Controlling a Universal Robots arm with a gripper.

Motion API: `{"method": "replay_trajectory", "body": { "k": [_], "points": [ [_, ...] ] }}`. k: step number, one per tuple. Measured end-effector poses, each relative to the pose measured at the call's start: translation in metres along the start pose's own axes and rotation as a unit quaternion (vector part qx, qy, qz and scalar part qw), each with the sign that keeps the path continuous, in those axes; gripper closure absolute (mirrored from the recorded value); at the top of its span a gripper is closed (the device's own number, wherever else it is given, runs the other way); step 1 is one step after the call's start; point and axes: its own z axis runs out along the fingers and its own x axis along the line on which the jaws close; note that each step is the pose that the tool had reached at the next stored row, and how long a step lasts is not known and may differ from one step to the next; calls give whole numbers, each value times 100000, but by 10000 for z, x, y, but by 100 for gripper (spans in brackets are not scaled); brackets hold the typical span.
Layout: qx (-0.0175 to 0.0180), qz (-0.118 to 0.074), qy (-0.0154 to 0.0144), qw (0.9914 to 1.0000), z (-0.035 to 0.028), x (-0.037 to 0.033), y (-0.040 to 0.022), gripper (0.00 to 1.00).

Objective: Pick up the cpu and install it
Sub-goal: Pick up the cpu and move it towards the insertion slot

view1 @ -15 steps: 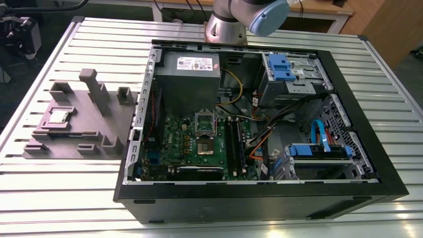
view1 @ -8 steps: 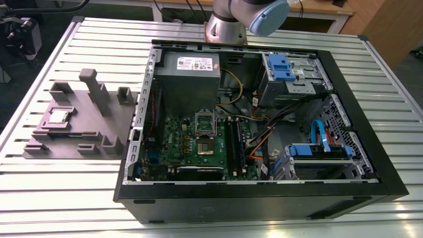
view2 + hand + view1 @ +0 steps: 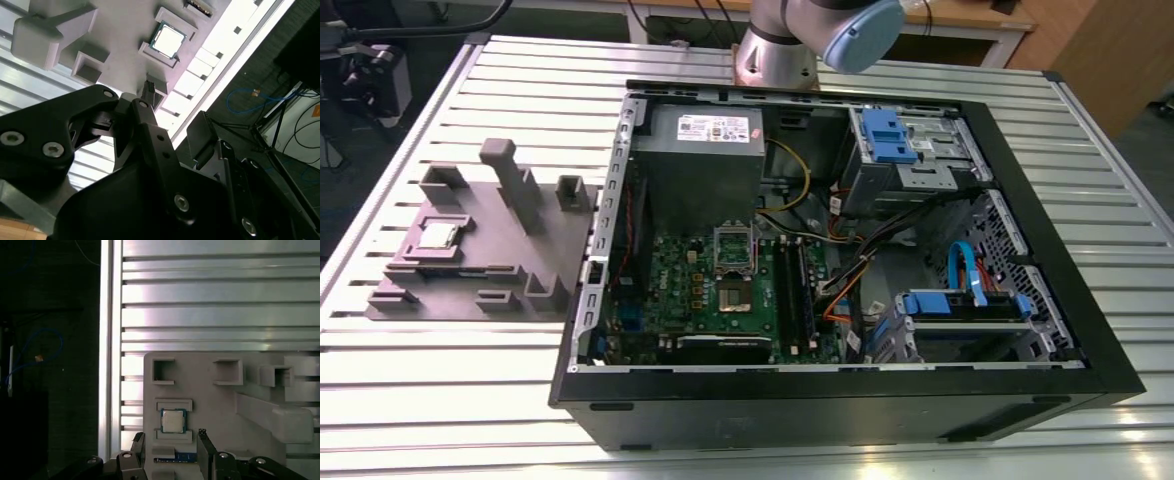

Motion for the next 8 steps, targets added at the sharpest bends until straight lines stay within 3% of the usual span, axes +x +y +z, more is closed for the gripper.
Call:
{"method": "replay_trajectory", "body": {
  "k": [8],
  "points": [
    [55,-922,66,99996,68,-4,-34,47]
  ]
}}
